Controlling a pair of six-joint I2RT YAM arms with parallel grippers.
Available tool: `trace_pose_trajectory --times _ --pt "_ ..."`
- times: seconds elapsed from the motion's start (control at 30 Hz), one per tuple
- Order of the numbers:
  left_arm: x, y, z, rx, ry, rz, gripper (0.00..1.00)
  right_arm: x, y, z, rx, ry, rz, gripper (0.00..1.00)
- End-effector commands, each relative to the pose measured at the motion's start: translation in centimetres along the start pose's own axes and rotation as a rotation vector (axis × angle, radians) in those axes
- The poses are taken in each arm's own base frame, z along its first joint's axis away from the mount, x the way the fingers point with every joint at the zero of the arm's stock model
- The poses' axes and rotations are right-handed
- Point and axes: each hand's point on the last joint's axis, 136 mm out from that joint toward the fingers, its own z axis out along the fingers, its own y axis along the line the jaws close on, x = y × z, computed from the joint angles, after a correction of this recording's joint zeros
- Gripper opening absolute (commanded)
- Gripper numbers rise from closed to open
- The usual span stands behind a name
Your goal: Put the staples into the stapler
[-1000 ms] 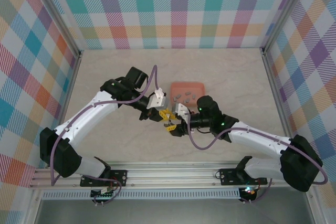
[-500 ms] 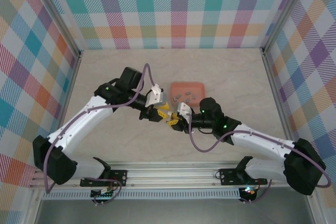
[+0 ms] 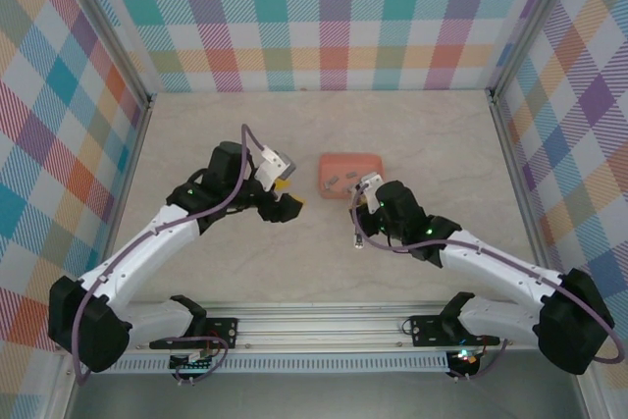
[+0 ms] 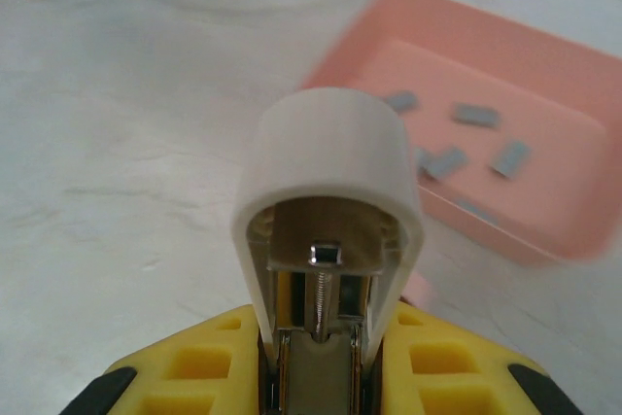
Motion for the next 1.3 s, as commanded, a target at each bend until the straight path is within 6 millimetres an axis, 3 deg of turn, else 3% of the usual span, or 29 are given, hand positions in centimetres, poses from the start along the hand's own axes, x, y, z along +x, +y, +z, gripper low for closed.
trace_pose_trajectory --times 0.0,0.1,0.2,0.5,0.63,0.77,1.27 --pt "-1.7 3.1 0.0 -0.144 -0.128 -0.203 0.77 2.3 -4.7 -0.4 0.238 0.081 0.16 0.2" --pt "-1.3 4.3 0.0 -0.198 -0.197 -0.308 0.79 3.9 -6.6 0.1 0.287 0.115 0.228 0.18" --pt "-0.4 5.3 -0.3 -0.251 -0.249 -0.368 0.81 4.6 -7.2 0.7 0.317 0.142 0.24 0.18" --pt "2.4 7.9 -1.9 -0.421 -0.273 -0.448 1.0 6.3 -7.3 3.5 0.362 0.254 0.31 0.18" --pt "2.9 8.3 -1.8 -0.439 -0.263 -0.461 1.0 7.1 -7.2 3.9 0.364 0.259 0.362 0.18" --pt "4.2 10.0 -2.3 -0.543 -0.254 -0.559 1.0 8.0 -7.4 4.0 0.371 0.262 0.39 0.18" --pt "2.0 9.0 -4.1 -0.526 -0.272 -0.431 1.0 9.7 -6.9 4.2 0.344 0.302 0.401 0.19"
